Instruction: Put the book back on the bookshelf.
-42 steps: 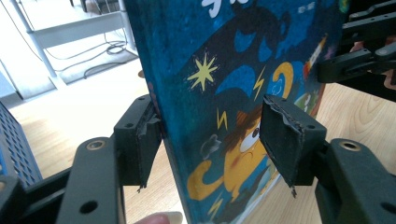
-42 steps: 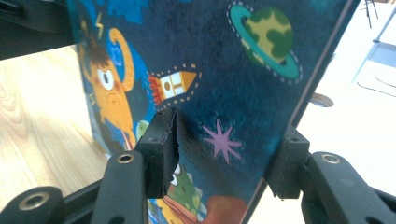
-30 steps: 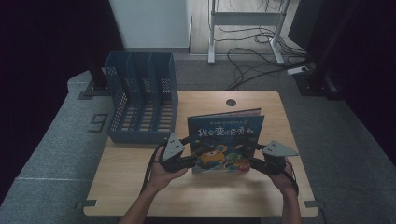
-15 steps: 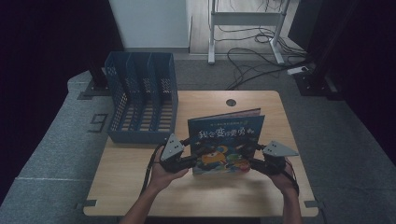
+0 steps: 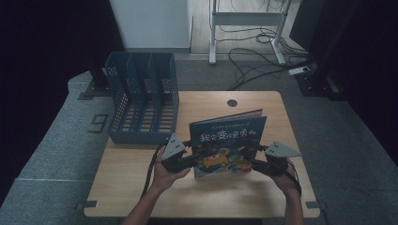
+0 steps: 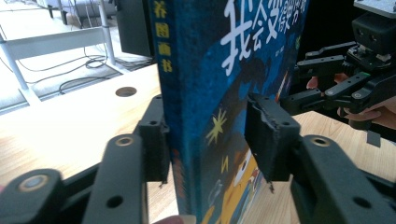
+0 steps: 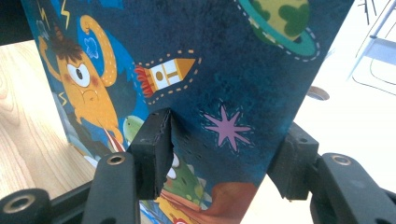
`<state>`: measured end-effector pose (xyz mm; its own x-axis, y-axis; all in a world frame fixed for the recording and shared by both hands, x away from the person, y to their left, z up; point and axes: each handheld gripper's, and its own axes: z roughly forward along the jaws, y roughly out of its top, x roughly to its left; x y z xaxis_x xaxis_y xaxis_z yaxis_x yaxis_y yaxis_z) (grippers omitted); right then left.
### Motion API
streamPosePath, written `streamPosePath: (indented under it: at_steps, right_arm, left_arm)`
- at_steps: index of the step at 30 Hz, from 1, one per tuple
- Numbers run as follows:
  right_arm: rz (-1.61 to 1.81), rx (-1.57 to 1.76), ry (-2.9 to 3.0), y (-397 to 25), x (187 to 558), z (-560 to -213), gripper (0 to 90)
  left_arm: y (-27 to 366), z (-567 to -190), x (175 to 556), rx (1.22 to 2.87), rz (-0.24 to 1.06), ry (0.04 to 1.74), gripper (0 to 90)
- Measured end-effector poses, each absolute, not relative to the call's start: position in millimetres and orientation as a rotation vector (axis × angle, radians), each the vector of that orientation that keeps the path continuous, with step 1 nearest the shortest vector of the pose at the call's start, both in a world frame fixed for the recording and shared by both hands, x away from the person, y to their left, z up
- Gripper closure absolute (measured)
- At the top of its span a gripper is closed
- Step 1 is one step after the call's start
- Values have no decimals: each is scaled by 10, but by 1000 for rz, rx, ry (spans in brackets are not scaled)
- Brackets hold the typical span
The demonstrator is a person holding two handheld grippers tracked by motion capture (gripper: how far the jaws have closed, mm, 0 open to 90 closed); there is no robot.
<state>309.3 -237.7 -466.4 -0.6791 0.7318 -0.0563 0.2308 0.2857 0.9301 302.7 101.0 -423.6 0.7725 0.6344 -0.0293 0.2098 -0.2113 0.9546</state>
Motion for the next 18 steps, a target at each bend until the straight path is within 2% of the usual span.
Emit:
streamPosePath:
  at_steps: [6, 12, 18]
  right_arm:
    - [1378, 863, 2082, -2386, 3088, -4662, 440]
    - [1346, 888, 2074, -2417, 3100, -4675, 441]
    - [1345, 889, 2071, -2406, 3107, -4685, 436]
  left_arm:
    - [991, -4236, 3014, 1774, 447, 646, 566]
    - [967, -4241, 3015, 1779, 444, 637, 542]
    - [911, -4232, 2987, 1787, 451, 617, 567]
